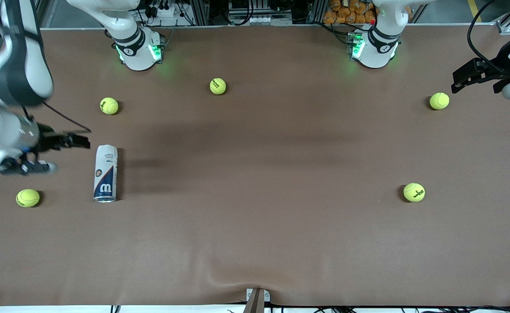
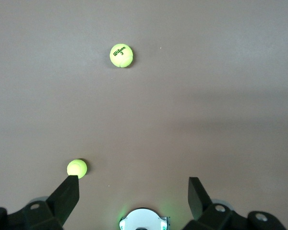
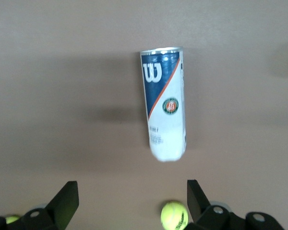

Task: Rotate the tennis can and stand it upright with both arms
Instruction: 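Reach the right gripper down to the lying Wilson can and grasp it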

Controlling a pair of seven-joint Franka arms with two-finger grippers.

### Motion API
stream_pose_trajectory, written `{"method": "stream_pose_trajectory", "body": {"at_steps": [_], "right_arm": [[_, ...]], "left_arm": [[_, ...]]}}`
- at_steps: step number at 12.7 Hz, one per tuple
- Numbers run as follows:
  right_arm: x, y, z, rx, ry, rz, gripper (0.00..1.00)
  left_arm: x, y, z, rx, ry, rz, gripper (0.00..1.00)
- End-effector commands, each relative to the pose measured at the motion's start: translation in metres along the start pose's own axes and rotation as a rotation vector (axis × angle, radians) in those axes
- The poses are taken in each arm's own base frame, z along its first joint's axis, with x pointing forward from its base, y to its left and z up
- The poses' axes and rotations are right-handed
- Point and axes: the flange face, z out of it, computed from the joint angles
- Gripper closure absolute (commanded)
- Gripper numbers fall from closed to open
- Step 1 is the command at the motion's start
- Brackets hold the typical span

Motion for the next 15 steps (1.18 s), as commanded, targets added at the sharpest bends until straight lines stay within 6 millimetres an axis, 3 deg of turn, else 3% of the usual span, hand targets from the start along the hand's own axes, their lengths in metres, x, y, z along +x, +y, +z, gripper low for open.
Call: {"method": "stream_pose_trajectory", "body": {"at_steps": [1,6,10,15], "right_arm": [[0.033,0.014,0.048,-0.006,0.01,-0.105,0.0],[0.065,0.032,0.13,-0.011,0.0,-0.2,0.0],[0.069,0.042,0.171,0.004,-0.048,-0.19,0.0],[0.066,0.054,0.205,0.027,-0.105,-0.187,0.0]], "left_arm": [[0.003,-0.002,0.001,-0.007,-0.009,0.018,0.0],[0.004,-0.002,0.002,-0.007,-0.012,0.018,0.0],[0.004,-0.002,0.003,-0.007,-0.014,0.018,0.0],[0.004,-0.002,0.003,-0.007,-0.014,0.018,0.0]]}}
